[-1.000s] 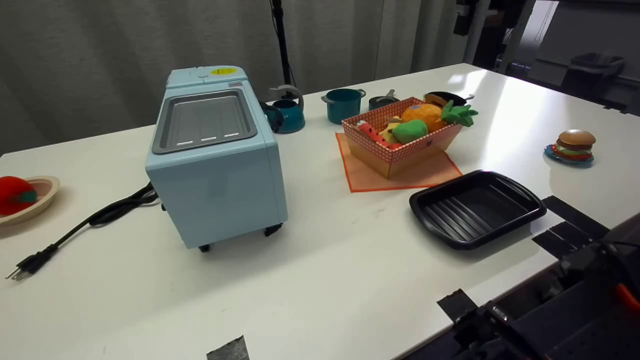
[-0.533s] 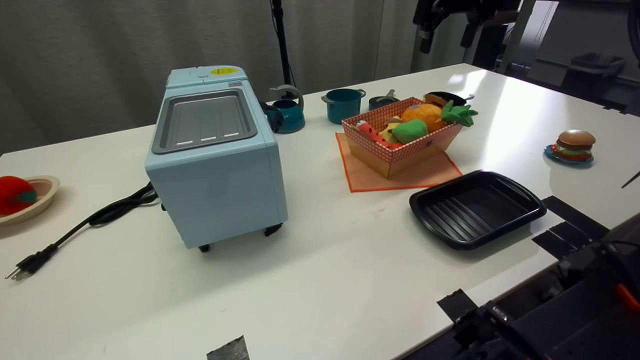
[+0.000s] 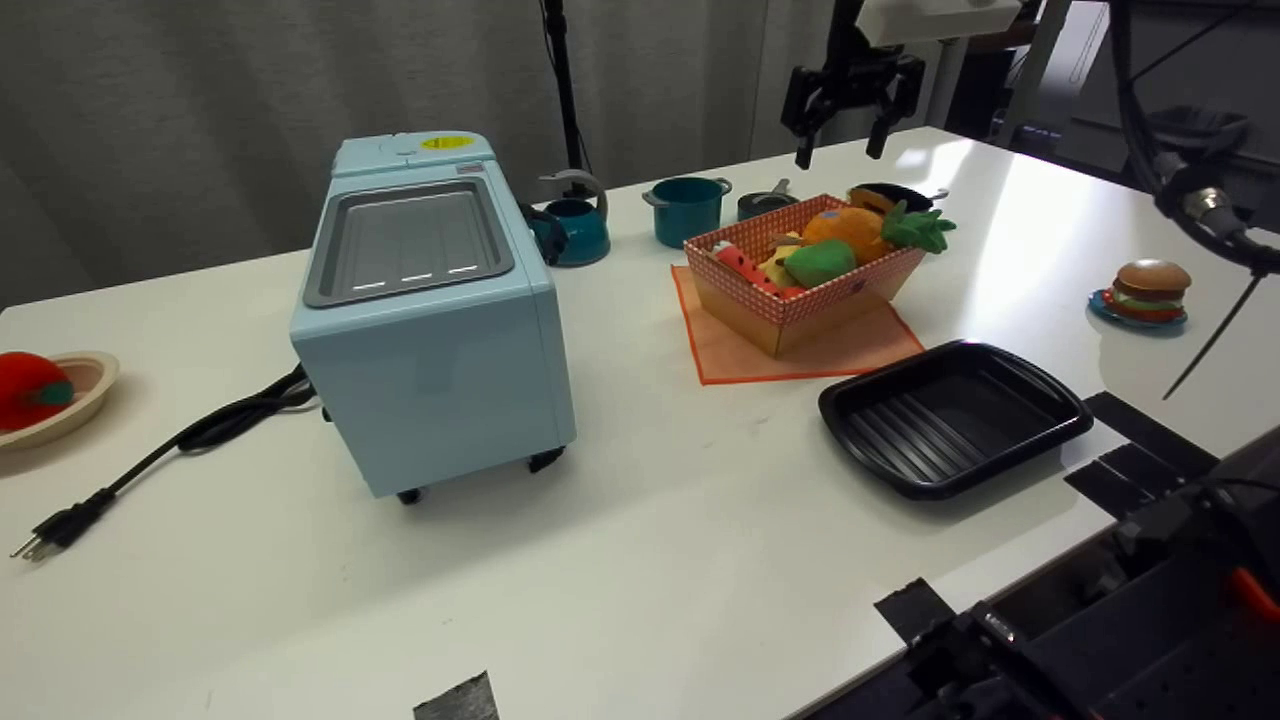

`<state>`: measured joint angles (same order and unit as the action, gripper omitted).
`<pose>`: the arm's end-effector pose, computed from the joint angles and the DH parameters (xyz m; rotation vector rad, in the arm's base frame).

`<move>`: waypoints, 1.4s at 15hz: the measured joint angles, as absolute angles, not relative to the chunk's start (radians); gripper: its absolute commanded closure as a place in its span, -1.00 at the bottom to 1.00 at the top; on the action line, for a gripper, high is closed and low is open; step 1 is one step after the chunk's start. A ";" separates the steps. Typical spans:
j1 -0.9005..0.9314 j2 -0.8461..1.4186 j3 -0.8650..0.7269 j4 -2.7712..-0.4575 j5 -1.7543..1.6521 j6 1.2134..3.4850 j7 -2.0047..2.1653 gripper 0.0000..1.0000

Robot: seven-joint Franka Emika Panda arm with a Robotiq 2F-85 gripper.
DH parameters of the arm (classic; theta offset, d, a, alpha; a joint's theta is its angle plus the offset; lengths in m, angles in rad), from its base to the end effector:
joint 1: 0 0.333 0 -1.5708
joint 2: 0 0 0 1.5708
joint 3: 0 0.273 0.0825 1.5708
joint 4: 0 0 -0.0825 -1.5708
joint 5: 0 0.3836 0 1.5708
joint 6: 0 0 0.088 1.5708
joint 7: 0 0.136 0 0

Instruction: Place the banana toy on the black tray

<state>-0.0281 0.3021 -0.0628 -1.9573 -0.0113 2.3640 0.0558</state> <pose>0.6079 -0.0553 0.2633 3.1016 -0.2101 0.1628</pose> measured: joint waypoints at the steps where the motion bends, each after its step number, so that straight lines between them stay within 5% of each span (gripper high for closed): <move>1: -0.030 0.342 -0.063 -1.929 -0.011 2.369 0.059 -1.00; 14: -0.035 0.653 -0.078 -1.734 -0.011 2.374 0.132 -1.00; 15: -0.035 0.658 -0.078 -1.731 -0.011 2.373 0.137 -0.50; 17: -0.035 0.660 -0.078 -1.727 -0.011 2.373 0.147 -0.35; 21: -0.033 0.657 -0.078 -1.720 -0.011 2.373 0.159 0.28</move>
